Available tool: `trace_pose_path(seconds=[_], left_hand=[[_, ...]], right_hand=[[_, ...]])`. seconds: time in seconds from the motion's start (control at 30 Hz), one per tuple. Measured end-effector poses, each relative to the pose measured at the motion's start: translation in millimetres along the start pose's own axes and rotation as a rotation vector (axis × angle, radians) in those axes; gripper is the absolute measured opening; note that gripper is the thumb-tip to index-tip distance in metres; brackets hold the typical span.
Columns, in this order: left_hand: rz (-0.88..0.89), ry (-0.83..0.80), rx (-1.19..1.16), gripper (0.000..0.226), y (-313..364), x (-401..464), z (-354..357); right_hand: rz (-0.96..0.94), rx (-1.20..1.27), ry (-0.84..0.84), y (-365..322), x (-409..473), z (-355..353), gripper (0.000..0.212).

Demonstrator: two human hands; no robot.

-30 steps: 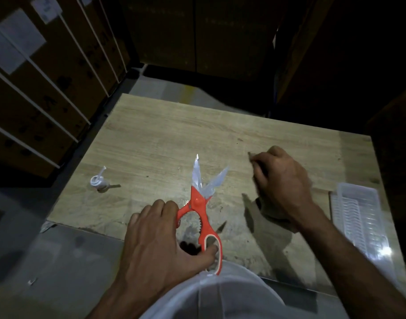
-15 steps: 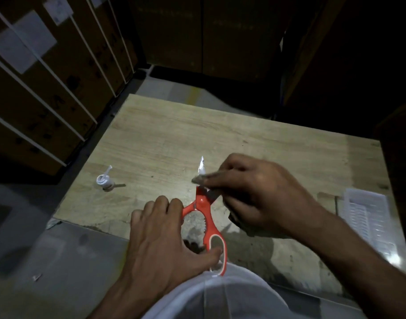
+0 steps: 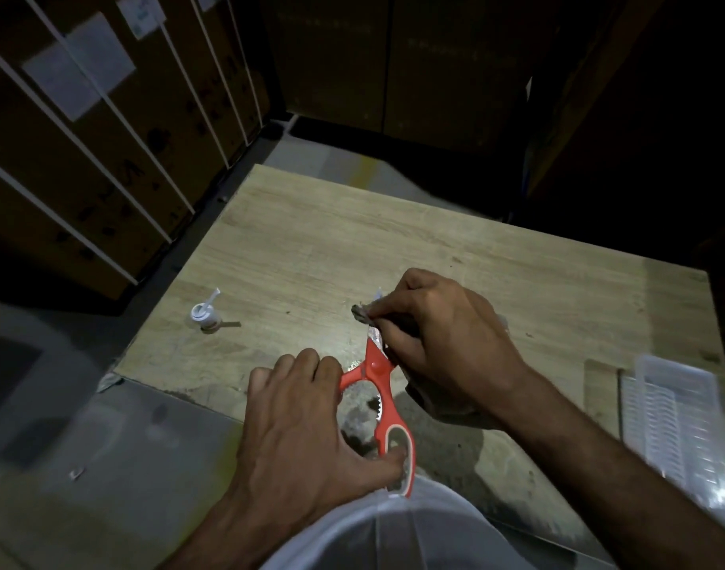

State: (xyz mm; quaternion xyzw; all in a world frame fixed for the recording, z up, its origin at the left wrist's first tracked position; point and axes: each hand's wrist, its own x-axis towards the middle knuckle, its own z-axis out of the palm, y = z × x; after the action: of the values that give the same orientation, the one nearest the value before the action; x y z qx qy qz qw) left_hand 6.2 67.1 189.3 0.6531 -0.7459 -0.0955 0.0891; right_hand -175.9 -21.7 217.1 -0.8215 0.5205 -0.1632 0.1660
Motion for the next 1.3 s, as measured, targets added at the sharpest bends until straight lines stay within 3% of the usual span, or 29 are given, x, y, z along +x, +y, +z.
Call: trace_pose_path(seconds=[0.27,0.43,0.53,0.67,0.87,1.3], left_hand=[[-0.037,-0.08,-0.013,0.073,5.2,-0.1,-5.2],[-0.089,-0.188,0.009,0.078,3.3,1.2,-6.2],[-0.085,-0.11,-0.041,0.07,0.9,1.8,-4.8],[-0.053,-0.053,-0.06,0.064,1.0,3.0,-1.9],[-0.03,0.037,-0.065,0.061,3.4,4.7,-0.3],[0.006,0.022,-0.059,0.064,2.6,5.5,2.0]], right_hand=[[0.198,-0.024,0.065,22.9,40.3,-0.1,0.021],[0.234,0.276,0.277,23.1,32.5,-37.6,0.017],[0.133,0.356,0.199,4.8,-6.3,-43.1,0.015],[0.115,0.138,0.038,-14.9,-36.7,1.8,0.023],[0.108,0.123,0.087,-7.9,-26.1,17.9,0.024],[0.114,-0.063,0.035,-11.8,15.3,7.7,0.026]])
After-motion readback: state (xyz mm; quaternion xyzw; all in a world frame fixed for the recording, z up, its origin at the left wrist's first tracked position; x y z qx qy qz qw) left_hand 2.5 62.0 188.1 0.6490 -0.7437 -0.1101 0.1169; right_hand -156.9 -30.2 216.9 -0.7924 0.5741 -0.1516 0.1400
